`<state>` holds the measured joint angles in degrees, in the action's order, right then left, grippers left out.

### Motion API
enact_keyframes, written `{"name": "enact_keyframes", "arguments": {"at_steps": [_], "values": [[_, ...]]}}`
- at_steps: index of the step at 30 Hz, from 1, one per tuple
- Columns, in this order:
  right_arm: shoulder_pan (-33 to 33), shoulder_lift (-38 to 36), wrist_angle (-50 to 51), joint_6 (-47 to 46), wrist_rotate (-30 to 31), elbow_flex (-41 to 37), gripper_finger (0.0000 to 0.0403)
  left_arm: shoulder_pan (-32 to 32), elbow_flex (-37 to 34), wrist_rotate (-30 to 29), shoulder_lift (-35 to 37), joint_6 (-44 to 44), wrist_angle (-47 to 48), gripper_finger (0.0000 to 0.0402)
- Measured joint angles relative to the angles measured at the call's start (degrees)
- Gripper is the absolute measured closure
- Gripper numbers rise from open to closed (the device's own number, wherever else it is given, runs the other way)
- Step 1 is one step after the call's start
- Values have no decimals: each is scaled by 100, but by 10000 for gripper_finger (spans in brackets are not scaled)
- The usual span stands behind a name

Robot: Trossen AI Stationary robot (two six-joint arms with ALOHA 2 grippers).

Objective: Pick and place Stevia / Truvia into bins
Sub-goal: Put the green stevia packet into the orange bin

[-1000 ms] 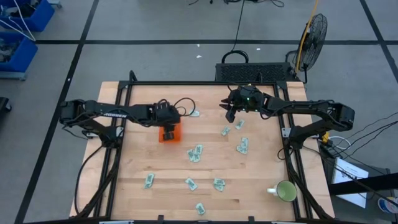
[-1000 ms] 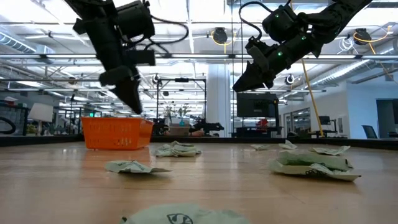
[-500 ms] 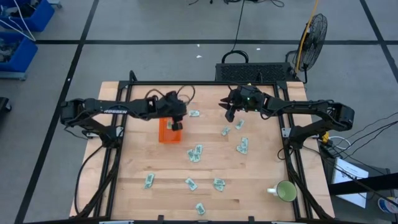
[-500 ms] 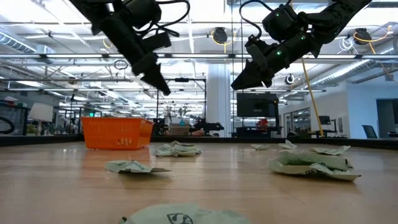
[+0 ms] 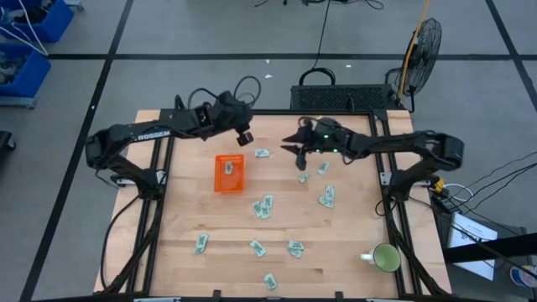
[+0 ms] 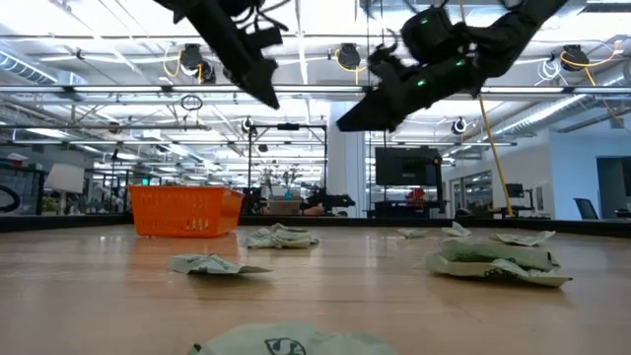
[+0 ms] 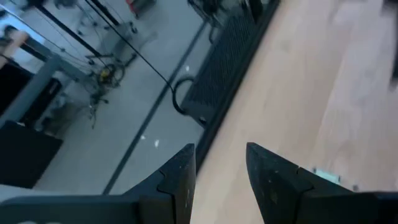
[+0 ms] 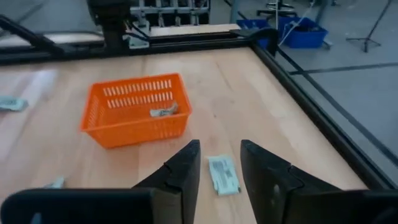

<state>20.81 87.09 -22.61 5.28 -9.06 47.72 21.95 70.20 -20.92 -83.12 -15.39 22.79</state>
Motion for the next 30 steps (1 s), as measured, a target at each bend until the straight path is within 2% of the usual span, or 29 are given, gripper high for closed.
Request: {"name": "enact_keyframes", "arguments": {"at_steps": [9,16,25,30], "values": [[-15,1809,18,165,9,1019,224,68,52,-131,596,116,739,252],[25,3040,26,-76,28,1659,211,70,52,-216,678,124,890,252],[36,3373,357,145,597,1744,221,63,52,-182,661,113,938,252],[27,3369,703,293,682,1754,253,63,52,-207,663,133,1099,252]]}}
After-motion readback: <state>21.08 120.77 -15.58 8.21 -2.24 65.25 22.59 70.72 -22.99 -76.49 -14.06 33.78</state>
